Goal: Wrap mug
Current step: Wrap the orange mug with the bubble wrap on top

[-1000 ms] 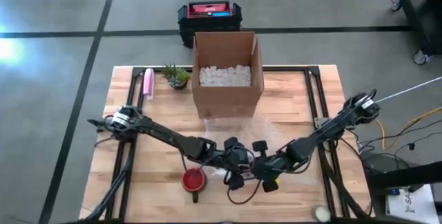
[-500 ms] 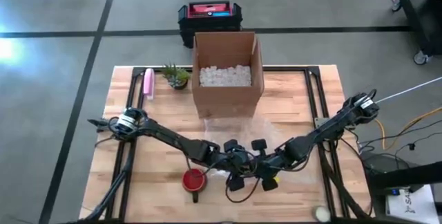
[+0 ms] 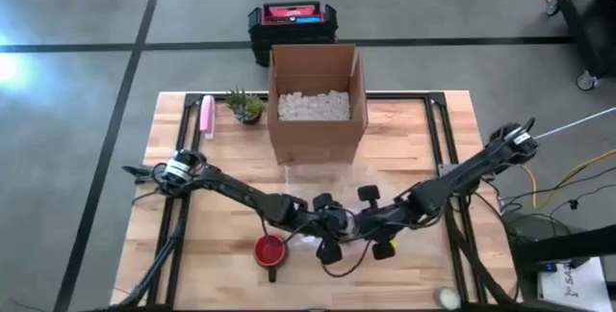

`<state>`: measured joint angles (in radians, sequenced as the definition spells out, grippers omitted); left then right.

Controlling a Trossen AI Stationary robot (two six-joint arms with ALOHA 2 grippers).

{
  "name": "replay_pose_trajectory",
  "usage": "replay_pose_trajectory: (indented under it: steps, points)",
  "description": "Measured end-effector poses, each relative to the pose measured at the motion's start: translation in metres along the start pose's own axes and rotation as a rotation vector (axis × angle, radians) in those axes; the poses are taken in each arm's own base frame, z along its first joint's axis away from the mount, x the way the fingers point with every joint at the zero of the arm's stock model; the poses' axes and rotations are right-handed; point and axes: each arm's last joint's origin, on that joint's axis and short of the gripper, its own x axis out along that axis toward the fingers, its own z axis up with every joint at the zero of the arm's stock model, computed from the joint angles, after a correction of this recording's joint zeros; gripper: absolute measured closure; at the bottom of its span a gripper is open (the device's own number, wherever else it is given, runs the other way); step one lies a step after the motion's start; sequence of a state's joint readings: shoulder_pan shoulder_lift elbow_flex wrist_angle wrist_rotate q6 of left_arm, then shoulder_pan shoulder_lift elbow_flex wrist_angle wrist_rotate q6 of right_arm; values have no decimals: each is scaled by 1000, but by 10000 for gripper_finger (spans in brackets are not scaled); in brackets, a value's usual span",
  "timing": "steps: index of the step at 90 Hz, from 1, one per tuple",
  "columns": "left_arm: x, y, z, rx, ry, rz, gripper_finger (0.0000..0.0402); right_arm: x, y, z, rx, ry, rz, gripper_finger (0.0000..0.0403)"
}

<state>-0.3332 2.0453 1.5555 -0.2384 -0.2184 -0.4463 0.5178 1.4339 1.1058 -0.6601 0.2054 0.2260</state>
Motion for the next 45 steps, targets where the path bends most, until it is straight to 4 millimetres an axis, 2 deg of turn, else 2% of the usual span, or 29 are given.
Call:
replay_pose_trajectory:
  steps: [12, 24, 34, 45]
  points:
    - [0, 0, 0, 0, -1, -1, 326, -12, -6, -17, 48, -24, 2, 401]
    - [0, 0, 0, -1, -4, -2, 326, -14, -11, -39, 75, -32, -20, 401]
    - [0, 0, 1, -2, -6, -4, 326, -1, -11, -52, 85, -76, -9, 401]
    - [0, -1, 1, -2, -7, -5, 326, 13, -6, -46, 75, -189, 26, 401]
